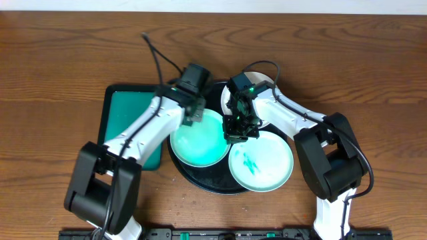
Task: Clean dirty plates on tray and stack at the side
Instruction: 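Scrub the held pale green plate with the sponge in the left gripper, then return the sponge to the water tray and release it with the left gripper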
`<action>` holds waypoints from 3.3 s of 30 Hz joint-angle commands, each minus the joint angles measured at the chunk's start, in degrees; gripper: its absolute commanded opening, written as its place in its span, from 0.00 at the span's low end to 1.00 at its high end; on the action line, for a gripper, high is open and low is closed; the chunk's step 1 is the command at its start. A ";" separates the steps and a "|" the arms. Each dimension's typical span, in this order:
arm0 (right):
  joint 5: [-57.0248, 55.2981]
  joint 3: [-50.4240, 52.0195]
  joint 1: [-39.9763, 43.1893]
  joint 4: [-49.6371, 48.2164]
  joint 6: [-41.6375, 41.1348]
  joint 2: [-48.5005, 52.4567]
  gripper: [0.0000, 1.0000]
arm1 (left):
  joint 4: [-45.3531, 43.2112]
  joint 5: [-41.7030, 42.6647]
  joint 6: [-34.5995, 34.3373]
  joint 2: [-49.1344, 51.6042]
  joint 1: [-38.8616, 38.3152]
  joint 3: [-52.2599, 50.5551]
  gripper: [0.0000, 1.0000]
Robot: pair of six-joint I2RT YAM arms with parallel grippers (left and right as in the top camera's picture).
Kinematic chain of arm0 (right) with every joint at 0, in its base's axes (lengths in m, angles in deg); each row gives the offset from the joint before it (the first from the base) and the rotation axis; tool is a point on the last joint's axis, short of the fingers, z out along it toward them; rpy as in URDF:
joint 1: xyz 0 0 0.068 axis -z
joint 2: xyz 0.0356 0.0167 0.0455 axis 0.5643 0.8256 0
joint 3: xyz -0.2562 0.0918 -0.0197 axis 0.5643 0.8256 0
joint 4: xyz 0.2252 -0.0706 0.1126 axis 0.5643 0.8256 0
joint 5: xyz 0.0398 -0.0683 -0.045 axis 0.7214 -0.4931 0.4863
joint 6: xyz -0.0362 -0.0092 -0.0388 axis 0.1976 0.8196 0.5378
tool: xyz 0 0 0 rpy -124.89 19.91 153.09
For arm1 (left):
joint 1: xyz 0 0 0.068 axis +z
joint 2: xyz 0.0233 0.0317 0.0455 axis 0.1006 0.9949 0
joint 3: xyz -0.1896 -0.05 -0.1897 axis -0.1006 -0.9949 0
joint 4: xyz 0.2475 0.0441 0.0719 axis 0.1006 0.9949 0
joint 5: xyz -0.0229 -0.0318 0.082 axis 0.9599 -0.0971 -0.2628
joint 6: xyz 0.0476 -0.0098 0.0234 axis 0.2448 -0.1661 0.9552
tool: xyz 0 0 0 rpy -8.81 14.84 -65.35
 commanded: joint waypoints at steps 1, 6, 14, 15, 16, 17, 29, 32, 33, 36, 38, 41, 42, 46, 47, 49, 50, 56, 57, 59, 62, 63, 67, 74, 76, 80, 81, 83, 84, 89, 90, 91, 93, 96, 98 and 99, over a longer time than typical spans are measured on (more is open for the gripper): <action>-6.32 2.25 0.61 1.53 1.49 2.32 0.01 | 0.11 3.96 1.11 -0.66 -3.85 -0.13 0.07; -6.29 2.25 0.55 1.46 1.46 2.32 0.01 | 0.09 6.86 -1.36 -0.48 -3.85 -0.61 0.07; -6.29 2.25 0.55 1.27 1.49 2.32 0.01 | -0.33 12.11 -1.33 2.03 1.20 -2.14 0.07; -6.32 2.25 0.55 1.25 1.49 2.32 0.01 | -0.55 13.20 -1.11 2.38 1.84 -2.36 0.07; -6.29 2.25 0.55 1.22 1.49 2.32 0.01 | -0.59 14.53 -0.44 2.64 2.38 -2.51 0.07; -6.32 2.25 0.55 1.18 1.46 2.32 0.01 | -0.76 16.33 0.79 2.93 3.04 -2.75 0.07; -6.29 2.25 0.55 1.49 1.49 2.32 0.01 | 0.13 17.44 6.73 3.41 9.49 -4.55 0.07; -6.29 2.25 0.55 1.49 1.46 2.32 0.01 | 0.76 19.41 8.24 3.41 11.45 -4.55 0.07; -6.29 2.25 0.55 1.46 1.46 2.32 0.01 | 0.92 19.63 8.37 3.41 12.07 -4.55 0.07; -6.29 2.25 0.55 1.44 1.46 2.32 0.01 | 0.96 19.47 8.50 3.41 13.57 -4.55 0.07; -6.29 2.25 0.55 1.44 1.46 2.32 0.01 | 0.90 18.80 9.16 3.41 14.19 -4.52 0.07; -6.29 2.25 0.55 1.51 1.46 2.32 0.01 | 0.98 15.08 9.18 3.39 14.47 -4.52 0.07; -6.29 2.25 0.55 1.51 1.46 2.32 0.01 | 1.01 14.01 9.16 3.39 14.47 -4.52 0.07; -6.27 2.25 0.55 1.49 1.46 2.32 0.01 | 0.98 12.11 8.94 3.17 14.38 -4.52 0.07; -6.29 2.25 0.55 1.49 1.46 2.32 0.01 | 0.98 12.11 8.94 3.06 14.34 -4.52 0.07; -6.27 2.25 0.55 1.51 1.46 2.32 0.01 | 1.01 12.11 8.92 2.73 14.29 -4.24 0.07; -6.29 2.25 0.55 1.49 1.46 2.32 0.01 | 1.01 12.11 8.92 2.40 14.14 -3.91 0.07; -6.29 2.25 0.55 1.49 1.46 2.32 0.01 | 2.95 8.55 8.72 -0.35 12.66 -1.97 0.07; -6.29 2.25 0.55 1.46 1.46 2.32 0.01 | 3.04 8.02 8.70 -1.01 12.44 -1.97 0.07; -6.29 2.25 0.55 1.42 1.46 2.32 0.01 | 3.17 8.04 8.70 -2.08 12.07 -1.95 0.07; -6.29 2.25 0.55 1.22 1.46 2.32 0.01 | 3.37 8.04 7.43 -4.02 11.54 -1.92 0.07; -6.29 2.25 0.55 1.22 1.46 2.32 0.01 | 3.41 8.07 7.26 -4.66 11.34 -1.92 0.07; -6.32 2.25 0.55 1.29 1.49 2.32 0.01 | 3.82 8.04 6.97 -7.65 10.58 -1.92 0.07; -6.32 2.25 0.55 1.20 1.49 2.32 0.01 | 5.86 4.92 2.38 -11.23 11.15 -1.92 0.07; -6.32 2.25 0.55 1.20 1.49 2.32 0.01 | 7.43 1.40 -1.14 -11.21 11.93 -1.95 0.07; -6.32 2.25 0.55 1.18 1.49 2.32 0.01 | 11.45 -2.43 -8.68 -11.15 15.76 -1.95 0.07; -6.32 2.25 0.55 1.09 1.49 2.32 0.01 | 12.55 -2.43 -10.88 -11.13 17.31 -1.97 0.07; -6.32 2.25 0.55 0.98 1.49 2.32 0.01 | 14.01 -2.16 -14.51 -11.04 20.17 -2.21 0.07; -6.32 2.25 0.55 0.90 1.49 2.32 0.01 | 14.38 -1.31 -15.39 -10.99 21.49 -2.45 0.07; -6.32 2.25 0.55 0.24 1.49 2.32 0.01 | 14.27 4.96 -15.30 -9.75 27.23 -4.37 0.07; -6.29 2.25 0.55 0.17 1.46 2.32 0.01 | 14.23 5.33 -15.15 -9.18 27.76 -4.59 0.07; -6.32 2.25 0.55 0.15 1.46 2.32 0.01 | 14.23 5.38 -15.08 -8.20 28.11 -4.74 0.07; -6.29 2.25 0.55 0.15 1.49 2.32 0.01 | 14.38 5.40 -14.19 -6.36 28.24 -4.74 0.07; -6.29 2.25 0.55 0.17 1.49 2.32 0.01 | 14.58 5.40 -14.01 -2.82 28.22 -4.74 0.07; -6.29 2.25 0.55 0.20 1.49 2.32 0.01 | 14.49 5.40 -14.01 -0.59 28.24 -4.74 0.13; -6.29 2.25 0.55 0.22 1.49 2.32 0.01 | 14.32 5.40 -13.49 0.33 28.24 -4.74 0.22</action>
